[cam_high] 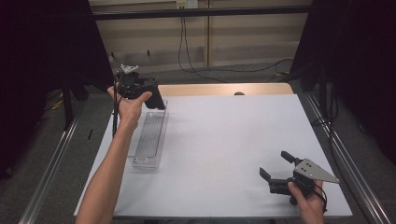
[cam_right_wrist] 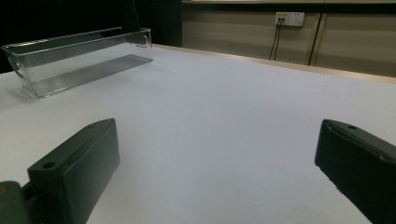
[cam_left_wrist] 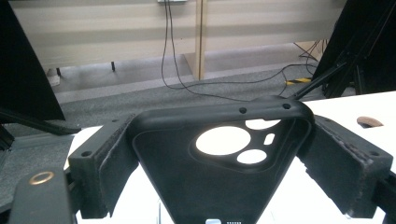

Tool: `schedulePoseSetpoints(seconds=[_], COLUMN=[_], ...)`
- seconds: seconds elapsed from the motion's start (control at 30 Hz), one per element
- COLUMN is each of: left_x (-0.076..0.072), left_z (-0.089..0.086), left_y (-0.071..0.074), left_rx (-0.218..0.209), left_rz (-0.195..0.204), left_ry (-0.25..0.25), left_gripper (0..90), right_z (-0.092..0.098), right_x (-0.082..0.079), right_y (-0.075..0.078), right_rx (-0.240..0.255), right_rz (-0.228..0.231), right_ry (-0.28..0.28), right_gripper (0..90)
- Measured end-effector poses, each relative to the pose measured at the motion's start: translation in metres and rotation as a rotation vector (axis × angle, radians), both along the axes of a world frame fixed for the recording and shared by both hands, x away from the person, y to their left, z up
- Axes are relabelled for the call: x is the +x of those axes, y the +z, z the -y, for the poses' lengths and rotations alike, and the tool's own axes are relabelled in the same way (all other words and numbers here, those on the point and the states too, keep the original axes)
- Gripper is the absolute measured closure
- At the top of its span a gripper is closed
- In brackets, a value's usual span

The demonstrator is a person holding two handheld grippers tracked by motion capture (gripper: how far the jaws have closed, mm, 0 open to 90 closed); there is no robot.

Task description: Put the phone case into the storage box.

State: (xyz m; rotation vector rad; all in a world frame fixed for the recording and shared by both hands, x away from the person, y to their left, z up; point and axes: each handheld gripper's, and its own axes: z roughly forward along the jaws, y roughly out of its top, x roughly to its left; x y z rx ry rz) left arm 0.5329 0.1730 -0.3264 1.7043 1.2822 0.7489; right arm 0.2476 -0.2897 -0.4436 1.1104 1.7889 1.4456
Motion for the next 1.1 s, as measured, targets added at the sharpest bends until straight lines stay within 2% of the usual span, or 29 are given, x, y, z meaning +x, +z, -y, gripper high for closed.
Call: schedulePoseSetpoints(seconds=[0.53,1.1], left_x=[0.002,0.004], left_z=[-0.006,0.001], left_y=[-0.013,-0.019], left_rx=[-0.018,0.008], left_rz=[-0.013,-0.004], left_ry=[0.007,0.02], left_gripper=[13.8,13.7], right_z=[0.0,0.0], right_x=[0.001,0.0], right_y=[-0.001,0.0], right_rx=[-0.001,0.001], right_rz=[-0.002,-0.003], right_ry=[0.001,0.003], right_gripper=[0.0,0.0])
